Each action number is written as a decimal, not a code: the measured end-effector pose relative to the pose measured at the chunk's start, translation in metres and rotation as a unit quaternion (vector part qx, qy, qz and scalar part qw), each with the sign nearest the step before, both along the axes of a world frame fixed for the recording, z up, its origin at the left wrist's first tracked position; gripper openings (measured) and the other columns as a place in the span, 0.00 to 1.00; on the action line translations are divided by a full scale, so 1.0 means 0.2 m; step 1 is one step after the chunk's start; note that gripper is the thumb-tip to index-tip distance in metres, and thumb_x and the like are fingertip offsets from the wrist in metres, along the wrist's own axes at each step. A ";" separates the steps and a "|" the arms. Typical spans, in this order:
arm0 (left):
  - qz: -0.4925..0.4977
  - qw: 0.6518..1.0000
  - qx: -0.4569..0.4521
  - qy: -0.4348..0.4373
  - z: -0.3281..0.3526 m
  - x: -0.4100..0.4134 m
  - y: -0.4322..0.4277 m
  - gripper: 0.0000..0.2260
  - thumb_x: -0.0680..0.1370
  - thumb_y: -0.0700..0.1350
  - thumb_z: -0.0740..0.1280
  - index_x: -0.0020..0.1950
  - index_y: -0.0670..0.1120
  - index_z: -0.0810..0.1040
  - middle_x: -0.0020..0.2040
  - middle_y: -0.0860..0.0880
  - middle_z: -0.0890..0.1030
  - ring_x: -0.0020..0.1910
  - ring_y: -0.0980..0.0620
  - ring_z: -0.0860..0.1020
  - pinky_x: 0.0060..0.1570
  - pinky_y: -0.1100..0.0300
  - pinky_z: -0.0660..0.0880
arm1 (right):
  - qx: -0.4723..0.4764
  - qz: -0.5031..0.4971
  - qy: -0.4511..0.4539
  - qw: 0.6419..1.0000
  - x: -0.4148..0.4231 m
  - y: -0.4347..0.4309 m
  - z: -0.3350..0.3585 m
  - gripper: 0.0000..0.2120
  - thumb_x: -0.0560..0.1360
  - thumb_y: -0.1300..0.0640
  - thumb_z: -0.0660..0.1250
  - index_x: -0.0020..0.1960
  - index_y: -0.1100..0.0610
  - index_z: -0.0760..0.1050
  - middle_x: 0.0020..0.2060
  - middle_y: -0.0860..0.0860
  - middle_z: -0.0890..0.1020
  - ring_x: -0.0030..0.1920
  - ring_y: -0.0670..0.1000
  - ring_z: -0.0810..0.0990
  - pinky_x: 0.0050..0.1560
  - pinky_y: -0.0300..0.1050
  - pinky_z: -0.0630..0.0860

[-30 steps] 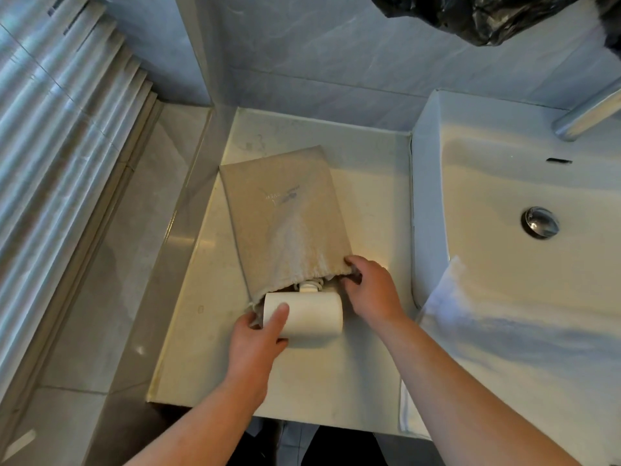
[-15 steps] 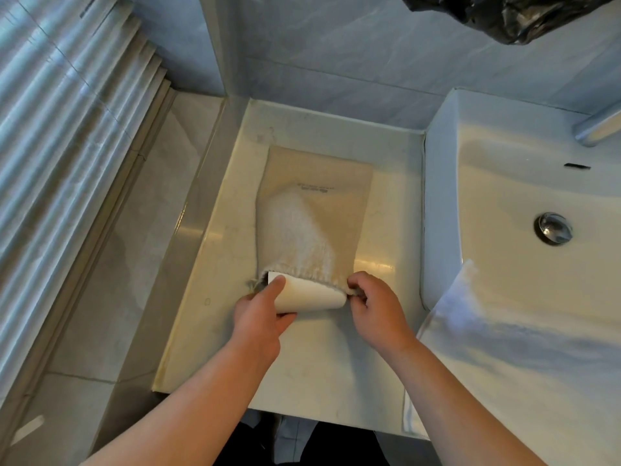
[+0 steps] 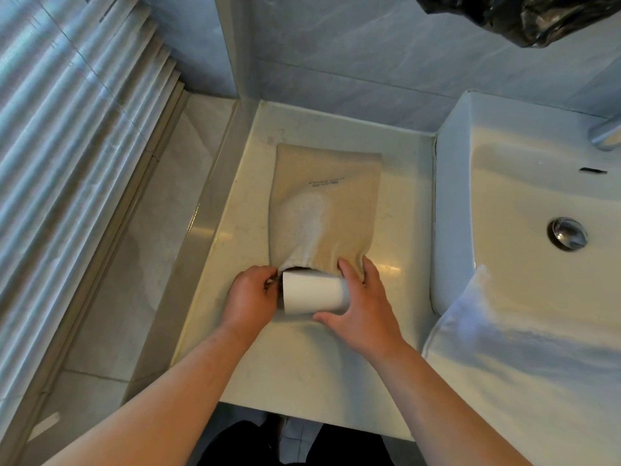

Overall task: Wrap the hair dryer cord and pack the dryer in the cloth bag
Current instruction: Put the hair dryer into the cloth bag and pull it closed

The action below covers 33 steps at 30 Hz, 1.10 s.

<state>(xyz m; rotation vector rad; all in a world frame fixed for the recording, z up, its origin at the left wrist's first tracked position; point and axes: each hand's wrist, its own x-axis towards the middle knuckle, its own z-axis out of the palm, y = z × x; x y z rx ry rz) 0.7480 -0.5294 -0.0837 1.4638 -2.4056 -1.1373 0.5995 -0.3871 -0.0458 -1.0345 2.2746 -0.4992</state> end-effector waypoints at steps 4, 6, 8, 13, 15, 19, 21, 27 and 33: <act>-0.015 0.999 -0.049 0.007 0.01 0.00 -0.03 0.08 0.72 0.34 0.65 0.33 0.41 0.72 0.30 0.47 0.74 0.33 0.45 0.70 0.30 0.55 0.61 | -0.064 -0.082 -0.010 0.995 0.03 -0.03 -0.05 0.43 0.59 0.38 0.77 0.69 0.47 0.65 0.66 0.49 0.67 0.67 0.50 0.67 0.66 0.41 0.66; -0.060 0.993 -0.100 0.010 0.02 0.02 -0.03 0.08 0.72 0.33 0.66 0.34 0.42 0.73 0.33 0.44 0.77 0.35 0.46 0.70 0.32 0.56 0.62 | -0.092 -0.126 -0.027 0.987 0.03 -0.05 -0.06 0.42 0.58 0.40 0.79 0.68 0.48 0.66 0.61 0.47 0.69 0.62 0.48 0.69 0.63 0.37 0.67; -0.115 0.982 -0.149 0.008 0.04 0.04 -0.02 0.09 0.71 0.31 0.67 0.36 0.42 0.74 0.34 0.44 0.77 0.34 0.44 0.71 0.31 0.56 0.66 | -0.116 -0.156 -0.029 0.980 0.03 -0.08 -0.06 0.42 0.57 0.41 0.80 0.66 0.48 0.66 0.57 0.45 0.69 0.60 0.47 0.70 0.61 0.38 0.70; -0.158 0.975 -0.154 -0.024 0.04 0.05 -0.04 0.10 0.71 0.29 0.66 0.39 0.44 0.72 0.37 0.45 0.77 0.39 0.42 0.74 0.31 0.54 0.69 | -0.133 -0.206 -0.024 0.969 0.04 -0.13 -0.07 0.43 0.58 0.38 0.79 0.66 0.47 0.65 0.57 0.43 0.71 0.60 0.48 0.71 0.60 0.41 0.73; -0.162 0.977 -0.133 -0.025 0.05 0.04 -0.05 0.07 0.73 0.32 0.64 0.42 0.43 0.73 0.42 0.44 0.77 0.44 0.42 0.74 0.36 0.52 0.71 | -0.127 -0.212 -0.024 0.969 0.04 -0.14 -0.08 0.45 0.60 0.36 0.76 0.70 0.46 0.61 0.62 0.45 0.72 0.63 0.49 0.71 0.63 0.44 0.72; -0.113 0.992 -0.051 -0.018 0.07 -0.02 -0.06 0.06 0.76 0.35 0.60 0.44 0.46 0.67 0.43 0.44 0.76 0.43 0.41 0.74 0.37 0.55 0.65 | -0.079 -0.135 -0.011 0.988 0.01 -0.17 -0.07 0.53 0.61 0.39 0.77 0.76 0.52 0.53 0.68 0.52 0.71 0.68 0.54 0.69 0.66 0.46 0.68; -0.061 0.998 -0.010 -0.007 0.08 -0.06 -0.09 0.06 0.75 0.36 0.62 0.47 0.47 0.69 0.43 0.46 0.77 0.41 0.44 0.74 0.37 0.56 0.65 | -0.068 -0.112 -0.010 0.991 -0.03 -0.18 -0.08 0.50 0.61 0.42 0.78 0.74 0.54 0.56 0.66 0.53 0.73 0.66 0.55 0.71 0.65 0.47 0.70; -0.055 0.998 -0.008 -0.006 0.10 -0.11 -0.13 0.03 0.71 0.37 0.64 0.41 0.44 0.70 0.36 0.48 0.76 0.36 0.45 0.73 0.32 0.56 0.65 | -0.043 -0.183 -0.009 0.982 -0.13 -0.22 -0.08 0.30 0.57 0.40 0.78 0.50 0.55 0.72 0.44 0.49 0.79 0.46 0.53 0.79 0.42 0.45 0.74; -0.069 0.997 -0.044 0.006 0.19 -0.15 -0.19 0.13 0.67 0.35 0.63 0.33 0.48 0.61 0.29 0.50 0.67 0.32 0.45 0.66 0.31 0.53 0.66 | -0.017 -0.185 -0.004 0.983 -0.15 -0.27 -0.02 0.30 0.57 0.36 0.76 0.47 0.53 0.68 0.38 0.44 0.77 0.39 0.51 0.78 0.35 0.45 0.70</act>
